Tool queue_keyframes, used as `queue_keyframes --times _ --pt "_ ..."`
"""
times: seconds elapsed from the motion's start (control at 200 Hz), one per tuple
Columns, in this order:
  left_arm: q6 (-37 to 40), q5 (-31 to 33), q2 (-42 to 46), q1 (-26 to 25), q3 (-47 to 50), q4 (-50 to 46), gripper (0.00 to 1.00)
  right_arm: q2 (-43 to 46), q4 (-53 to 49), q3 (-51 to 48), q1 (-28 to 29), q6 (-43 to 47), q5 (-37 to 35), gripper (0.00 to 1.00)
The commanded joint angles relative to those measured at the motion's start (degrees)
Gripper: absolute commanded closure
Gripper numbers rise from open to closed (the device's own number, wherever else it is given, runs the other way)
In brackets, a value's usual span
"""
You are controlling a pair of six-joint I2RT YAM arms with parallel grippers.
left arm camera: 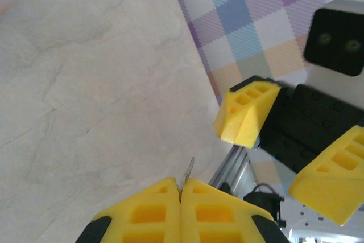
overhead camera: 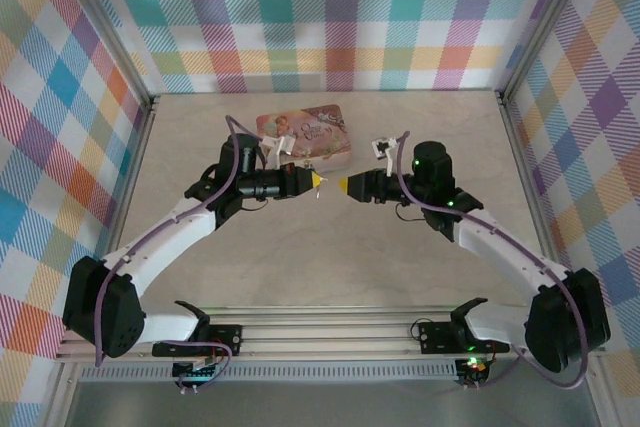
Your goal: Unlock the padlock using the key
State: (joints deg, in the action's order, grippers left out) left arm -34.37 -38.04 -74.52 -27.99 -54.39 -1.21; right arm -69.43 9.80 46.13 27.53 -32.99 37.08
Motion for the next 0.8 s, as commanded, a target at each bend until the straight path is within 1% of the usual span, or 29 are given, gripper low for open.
queue_keyframes --times 0.0,0.11,0.305,0.625,0.74,0.795 --pt "-9.6 1.2 0.2 -0.1 1.3 9.9 1.00 -3.6 11.9 -1.3 0.0 -14.0 0.3 0.44" --pt "-10.6 1.8 -0.2 -1.2 1.3 10.1 1.00 -6.3 15.2 -0.5 0.2 -17.6 1.1 0.44" --pt "-13.5 2.1 0.1 -2.4 2.3 13.8 1.00 -8.1 13.7 2.1 1.5 -17.2 1.2 0.45" --pt "-14.6 1.5 -1.0 -3.8 2.5 15.9 1.00 -8.1 15.2 2.6 2.5 -18.3 0.6 0.45" --pt "-14.6 1.1 -1.2 -4.3 2.4 16.3 1.00 -8.3 15.0 2.7 2.5 -18.8 -0.8 0.47" --pt "-14.6 0.8 -1.2 -4.4 2.5 16.2 1.00 -8.5 15.6 2.8 2.5 -19.4 -1.2 0.50"
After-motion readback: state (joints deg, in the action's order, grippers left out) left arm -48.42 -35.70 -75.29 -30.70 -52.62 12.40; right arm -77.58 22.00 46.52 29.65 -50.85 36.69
